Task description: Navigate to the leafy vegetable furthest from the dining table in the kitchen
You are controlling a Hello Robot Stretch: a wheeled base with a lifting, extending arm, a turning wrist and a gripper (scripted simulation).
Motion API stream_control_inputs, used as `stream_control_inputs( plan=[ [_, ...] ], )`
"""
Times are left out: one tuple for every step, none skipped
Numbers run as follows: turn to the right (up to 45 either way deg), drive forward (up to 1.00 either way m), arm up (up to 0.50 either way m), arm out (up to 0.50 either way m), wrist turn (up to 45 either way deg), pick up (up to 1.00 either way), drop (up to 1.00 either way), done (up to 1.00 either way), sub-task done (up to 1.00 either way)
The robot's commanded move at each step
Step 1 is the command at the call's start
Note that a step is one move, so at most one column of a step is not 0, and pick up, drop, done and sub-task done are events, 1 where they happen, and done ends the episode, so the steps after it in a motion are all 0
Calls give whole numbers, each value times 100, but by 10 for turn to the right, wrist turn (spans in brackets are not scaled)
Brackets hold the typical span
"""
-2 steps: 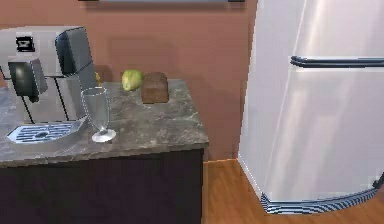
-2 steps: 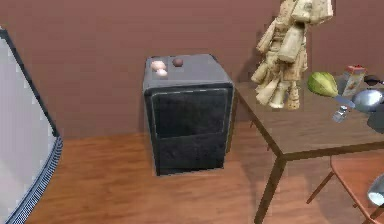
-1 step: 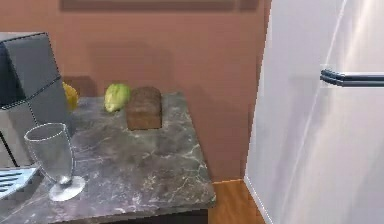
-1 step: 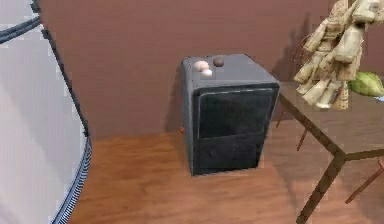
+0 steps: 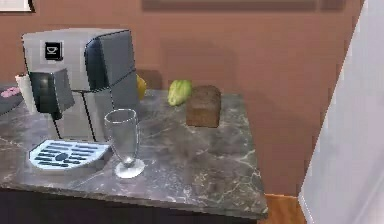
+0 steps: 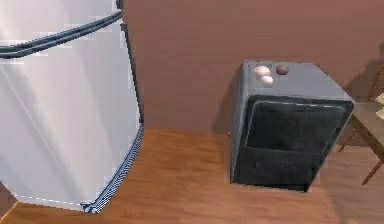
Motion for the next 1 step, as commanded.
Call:
stream_control_inputs(
  plan=[
    [0,0,0,0,0,0,0,100,0]
  ],
)
